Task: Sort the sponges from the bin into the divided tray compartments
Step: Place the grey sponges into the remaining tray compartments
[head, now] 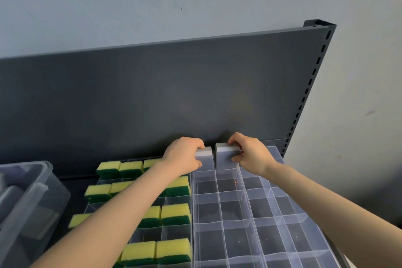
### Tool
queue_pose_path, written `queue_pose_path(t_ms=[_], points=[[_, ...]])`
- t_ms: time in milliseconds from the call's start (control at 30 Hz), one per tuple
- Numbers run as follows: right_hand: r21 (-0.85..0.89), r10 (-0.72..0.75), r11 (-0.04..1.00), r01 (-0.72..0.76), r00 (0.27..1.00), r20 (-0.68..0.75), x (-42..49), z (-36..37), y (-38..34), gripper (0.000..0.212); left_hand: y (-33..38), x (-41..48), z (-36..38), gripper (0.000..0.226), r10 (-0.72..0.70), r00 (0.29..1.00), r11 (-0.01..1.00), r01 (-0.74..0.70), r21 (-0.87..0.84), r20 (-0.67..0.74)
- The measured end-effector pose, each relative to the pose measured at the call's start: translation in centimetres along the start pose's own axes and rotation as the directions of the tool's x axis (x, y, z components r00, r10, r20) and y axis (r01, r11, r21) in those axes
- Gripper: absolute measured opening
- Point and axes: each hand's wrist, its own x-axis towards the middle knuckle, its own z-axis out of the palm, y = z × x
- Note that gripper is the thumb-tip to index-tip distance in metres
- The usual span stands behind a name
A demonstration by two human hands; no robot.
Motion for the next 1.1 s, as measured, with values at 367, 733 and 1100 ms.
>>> queue_pose_path(t_ms=[367, 733, 1100], points=[[-0.105, 0.102, 0.99, -0.096, 0.993, 0.052, 0.1, 1.9, -0.1, 0.037, -0.2, 0.6, 1.9, 0.043, -0.012, 0.999, 0.997, 0.008, 0.077, 0.046], [-0.147, -0.013, 0.989, 0.027, 0.995, 0.095, -0.6, -0.1, -0.8, 0.055, 0.1, -0.5, 0.5, 0.064, 0.031, 1.0, 0.995, -0.031, 0.09, 0.006], [-0.109, -0.255, 0.959, 0.262, 0.964, 0.07, -1.3, -2.1, -4.4, 0.055, -3.2, -8.2, -4.6, 0.037, -0.283, 0.936, 0.947, 0.307, 0.092, -0.21]])
